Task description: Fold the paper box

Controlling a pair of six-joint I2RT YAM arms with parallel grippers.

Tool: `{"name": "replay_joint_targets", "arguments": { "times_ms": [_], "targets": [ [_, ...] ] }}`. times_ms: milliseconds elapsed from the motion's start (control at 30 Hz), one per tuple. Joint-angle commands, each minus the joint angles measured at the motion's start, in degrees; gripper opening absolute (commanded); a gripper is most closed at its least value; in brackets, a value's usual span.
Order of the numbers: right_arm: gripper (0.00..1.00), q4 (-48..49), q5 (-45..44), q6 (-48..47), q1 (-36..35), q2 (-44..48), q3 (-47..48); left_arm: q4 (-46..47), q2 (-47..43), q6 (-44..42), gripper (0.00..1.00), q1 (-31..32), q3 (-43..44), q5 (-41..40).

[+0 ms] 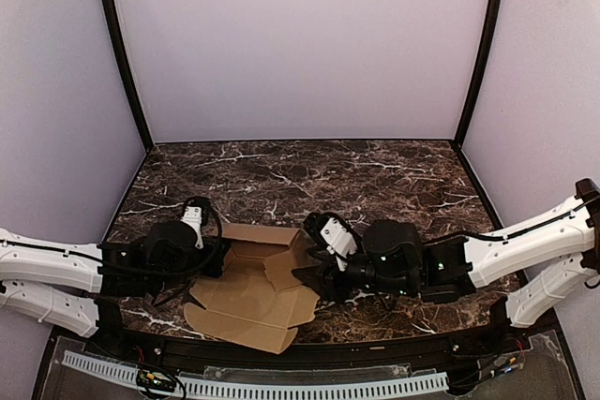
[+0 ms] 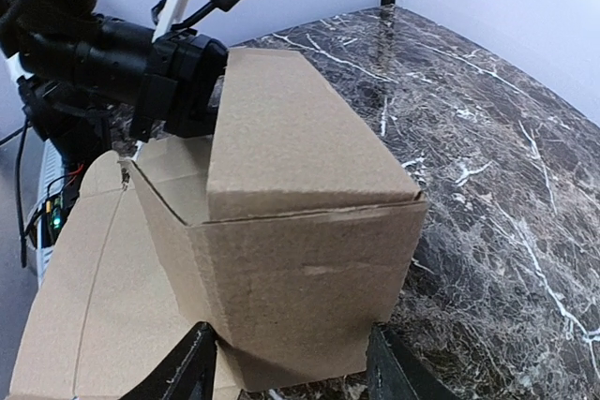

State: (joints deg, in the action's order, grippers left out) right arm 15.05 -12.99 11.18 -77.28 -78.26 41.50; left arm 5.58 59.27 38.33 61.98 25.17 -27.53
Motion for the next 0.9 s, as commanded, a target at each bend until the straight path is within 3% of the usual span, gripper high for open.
{"name": "replay_joint_targets", "arguments": {
  "times_ms": [0, 633, 867],
  "targets": [
    [0.54, 4.7, -8.0, 2.6, -0.5, -2.8, 1.9, -2.4, 0.6, 3.9, 0.01, 0.2, 2.0, -2.0],
    [0.55, 3.9, -24.2, 4.2, -0.5, -14.5, 11.8, -4.1, 6.3, 12.1, 0.01, 1.0, 3.8, -3.1],
    [0.50, 0.8, -29.2, 3.9, -0.5, -18.3, 15.3, -5.2, 6.3, 13.8, 0.01, 1.5, 4.6, -4.4]
  ]
}}
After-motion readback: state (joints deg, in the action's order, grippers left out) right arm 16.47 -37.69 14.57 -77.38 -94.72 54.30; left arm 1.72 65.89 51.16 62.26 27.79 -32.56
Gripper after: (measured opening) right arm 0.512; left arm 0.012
